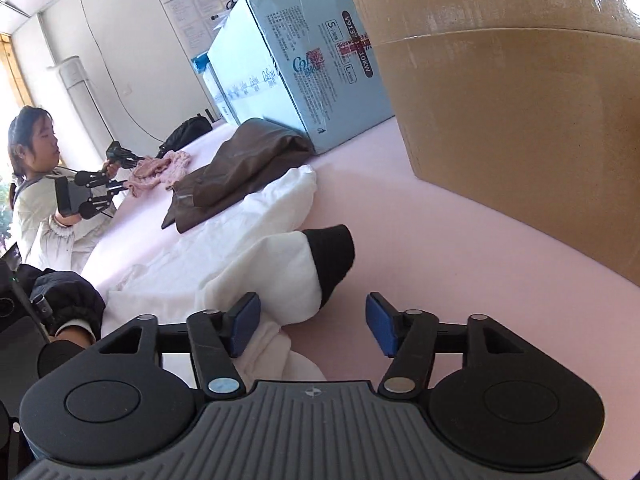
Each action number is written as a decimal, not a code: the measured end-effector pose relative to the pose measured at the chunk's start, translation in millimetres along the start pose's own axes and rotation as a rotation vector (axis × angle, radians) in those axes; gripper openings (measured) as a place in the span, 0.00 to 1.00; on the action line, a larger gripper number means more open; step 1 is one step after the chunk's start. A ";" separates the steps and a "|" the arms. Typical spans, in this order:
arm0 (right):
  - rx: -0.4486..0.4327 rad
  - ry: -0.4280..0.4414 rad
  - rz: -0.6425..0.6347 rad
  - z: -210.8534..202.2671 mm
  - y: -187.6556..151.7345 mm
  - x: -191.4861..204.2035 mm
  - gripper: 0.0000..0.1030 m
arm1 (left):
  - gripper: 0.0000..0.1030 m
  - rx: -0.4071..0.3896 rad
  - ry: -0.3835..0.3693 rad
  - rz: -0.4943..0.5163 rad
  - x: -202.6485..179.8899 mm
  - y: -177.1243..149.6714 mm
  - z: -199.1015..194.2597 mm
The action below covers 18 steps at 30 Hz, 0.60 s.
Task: Fold clothes
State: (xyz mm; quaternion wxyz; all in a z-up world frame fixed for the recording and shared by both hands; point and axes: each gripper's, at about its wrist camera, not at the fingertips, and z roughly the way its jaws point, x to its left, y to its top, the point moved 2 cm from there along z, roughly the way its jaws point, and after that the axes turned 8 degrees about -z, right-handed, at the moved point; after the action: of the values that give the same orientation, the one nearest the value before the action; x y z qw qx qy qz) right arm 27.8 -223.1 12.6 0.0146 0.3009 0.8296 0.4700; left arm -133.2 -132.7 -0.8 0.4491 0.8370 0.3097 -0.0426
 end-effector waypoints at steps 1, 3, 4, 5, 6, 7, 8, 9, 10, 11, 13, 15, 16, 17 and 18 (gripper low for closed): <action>0.008 0.016 -0.001 1.5 -1.2 0.2 0.62 | 1.00 0.000 0.000 0.000 -0.7 0.1 -0.4; 0.025 0.052 -0.004 4.4 -3.5 0.4 0.62 | 1.00 0.000 0.000 0.000 -3.4 2.6 2.0; 0.030 0.087 -0.022 6.1 -3.8 4.4 0.62 | 1.00 0.000 0.000 0.001 -3.2 4.5 2.7; 0.037 0.109 -0.040 7.1 -4.1 7.7 0.62 | 1.00 0.000 0.001 0.002 -3.9 4.9 3.1; 0.047 0.115 -0.062 8.1 -4.1 10.9 0.62 | 1.00 0.000 0.001 0.002 -3.5 4.9 3.8; 0.059 0.110 -0.081 9.4 -4.2 13.6 0.62 | 1.00 0.000 0.001 0.001 -3.8 5.2 4.5; 0.069 0.105 -0.094 11.8 -3.9 15.8 0.59 | 1.00 0.000 0.000 0.000 -4.3 5.6 5.3; 0.072 0.099 -0.111 14.5 -2.8 19.3 0.54 | 1.00 0.000 0.000 0.000 -4.4 5.8 5.9; 0.076 0.113 -0.114 16.7 -1.2 22.0 0.29 | 1.00 0.000 0.000 0.000 -3.6 5.1 5.8; 0.073 0.130 -0.105 17.1 -0.2 22.8 0.15 | 1.00 0.000 0.000 0.000 -3.0 4.5 5.8; 0.025 0.083 -0.113 12.3 2.2 24.8 0.09 | 1.00 -0.002 -0.001 0.000 -3.0 1.8 6.0; -0.047 -0.030 -0.115 3.4 7.0 22.2 0.08 | 1.00 -0.002 -0.002 -0.001 -3.4 1.5 6.2; -0.074 -0.065 -0.105 -0.9 9.3 19.6 0.07 | 1.00 -0.002 -0.003 -0.002 -3.5 1.6 6.4; -0.101 -0.100 -0.095 -5.3 11.6 17.0 0.07 | 1.00 -0.002 -0.003 -0.002 -3.5 1.9 7.0; -0.134 -0.154 -0.094 -11.6 16.3 15.4 0.06 | 1.00 -0.002 -0.003 -0.002 -3.9 1.9 7.5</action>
State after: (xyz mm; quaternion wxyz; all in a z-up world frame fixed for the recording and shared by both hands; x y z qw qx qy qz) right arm 19.6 -218.0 35.9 0.1204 0.2955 0.8059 0.4987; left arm -133.7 -141.2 -2.5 0.4504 0.8361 0.3100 -0.0440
